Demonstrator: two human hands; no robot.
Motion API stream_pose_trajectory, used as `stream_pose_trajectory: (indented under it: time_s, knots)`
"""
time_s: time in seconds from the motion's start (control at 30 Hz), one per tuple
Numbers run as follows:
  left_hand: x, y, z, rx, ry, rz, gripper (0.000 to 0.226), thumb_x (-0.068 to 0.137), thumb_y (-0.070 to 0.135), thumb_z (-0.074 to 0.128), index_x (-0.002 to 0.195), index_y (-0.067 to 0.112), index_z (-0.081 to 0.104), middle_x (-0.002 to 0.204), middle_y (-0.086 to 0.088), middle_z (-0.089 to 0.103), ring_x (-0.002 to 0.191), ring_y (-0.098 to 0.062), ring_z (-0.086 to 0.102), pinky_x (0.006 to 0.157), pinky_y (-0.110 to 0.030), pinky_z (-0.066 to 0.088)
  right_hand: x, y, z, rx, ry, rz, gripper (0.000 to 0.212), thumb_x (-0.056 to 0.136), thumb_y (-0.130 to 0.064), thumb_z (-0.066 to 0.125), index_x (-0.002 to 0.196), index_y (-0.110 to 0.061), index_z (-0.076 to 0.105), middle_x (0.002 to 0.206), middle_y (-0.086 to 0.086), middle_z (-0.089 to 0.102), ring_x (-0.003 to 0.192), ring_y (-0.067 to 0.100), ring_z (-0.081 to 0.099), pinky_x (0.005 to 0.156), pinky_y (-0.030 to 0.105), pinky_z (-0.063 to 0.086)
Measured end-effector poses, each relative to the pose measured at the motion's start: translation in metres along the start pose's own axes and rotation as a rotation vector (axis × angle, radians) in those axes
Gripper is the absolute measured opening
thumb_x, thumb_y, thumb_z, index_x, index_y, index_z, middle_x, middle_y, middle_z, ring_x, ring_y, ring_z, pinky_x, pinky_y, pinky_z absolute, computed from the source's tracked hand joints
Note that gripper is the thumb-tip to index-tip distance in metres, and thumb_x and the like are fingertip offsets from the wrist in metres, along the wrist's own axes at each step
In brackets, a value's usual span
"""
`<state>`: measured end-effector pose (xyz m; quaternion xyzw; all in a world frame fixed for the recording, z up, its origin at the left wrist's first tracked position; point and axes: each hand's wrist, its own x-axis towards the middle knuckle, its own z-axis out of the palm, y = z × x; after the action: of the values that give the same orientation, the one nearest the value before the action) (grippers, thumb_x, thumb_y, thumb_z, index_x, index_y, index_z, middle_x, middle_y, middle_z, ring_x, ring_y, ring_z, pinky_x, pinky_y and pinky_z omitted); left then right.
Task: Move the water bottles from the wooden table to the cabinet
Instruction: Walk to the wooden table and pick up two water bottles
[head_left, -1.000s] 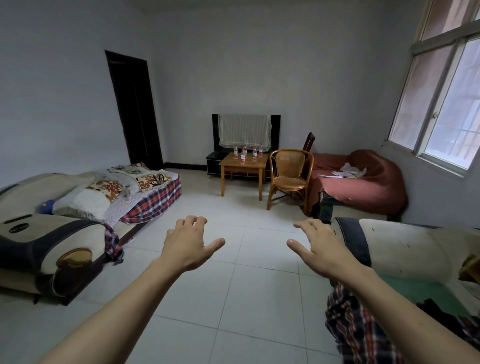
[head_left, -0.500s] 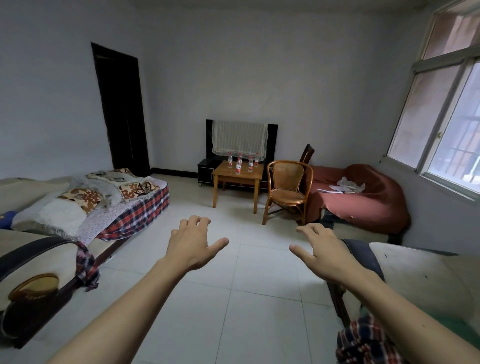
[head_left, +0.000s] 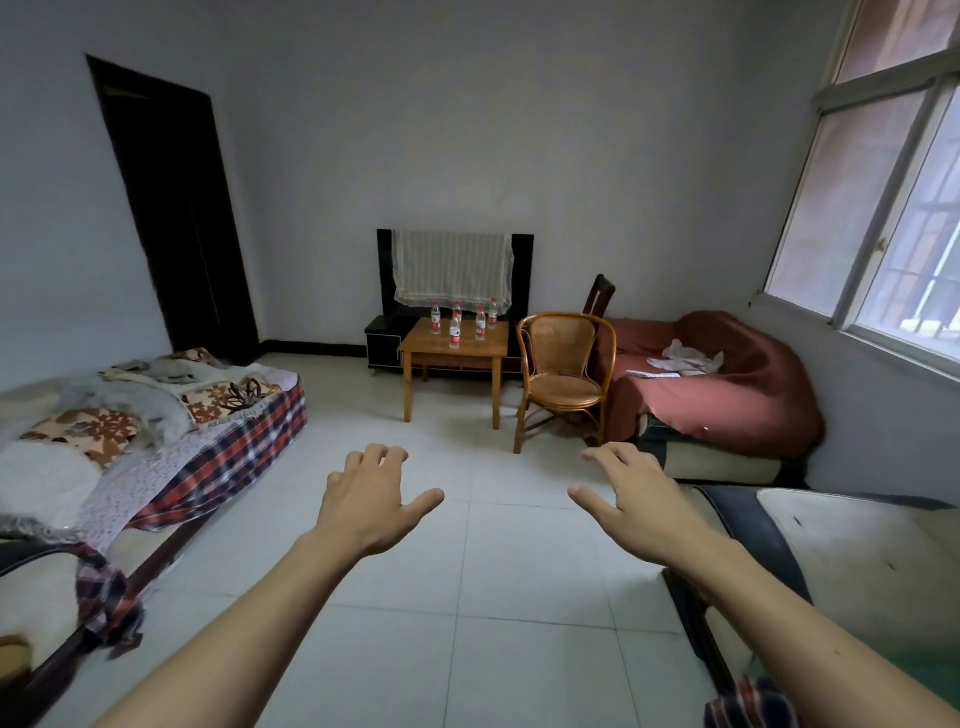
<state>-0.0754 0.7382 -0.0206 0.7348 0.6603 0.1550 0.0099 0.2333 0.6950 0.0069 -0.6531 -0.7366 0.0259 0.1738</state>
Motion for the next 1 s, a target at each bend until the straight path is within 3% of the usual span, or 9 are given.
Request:
stream_pose_trajectory:
  time_s: [0.53,1.0]
  knots:
    - [0.288,-0.014,0.058,0.039,-0.038,-0.035,0.076,0.087,0.075,0.042,0.144,0.024,0.040,0.146,0.003,0.041,0.133,-0.023,0.038,0.103,-0.042,0.037,0.291,0.069,0.048,0.033,-0.027,0.008,0.059,0.094,-0.059,0.041,0.145,-0.030,0.037,0.151,-0.003,0.035,0.137,0.022,0.031,0.106,0.044,0.037]
    - [0.542,-0.118,0.105,-0.034,-0.023,0.012,0.073,0.087,0.074,0.043,0.142,0.024,0.043,0.147,0.002,0.043,0.133,-0.022,0.039,0.102,-0.042,0.037,0.536,0.035,0.119,-0.006,-0.056,0.028,0.053,0.093,-0.059,0.042,0.140,-0.033,0.041,0.145,-0.005,0.038,0.135,0.021,0.032,0.105,0.045,0.040]
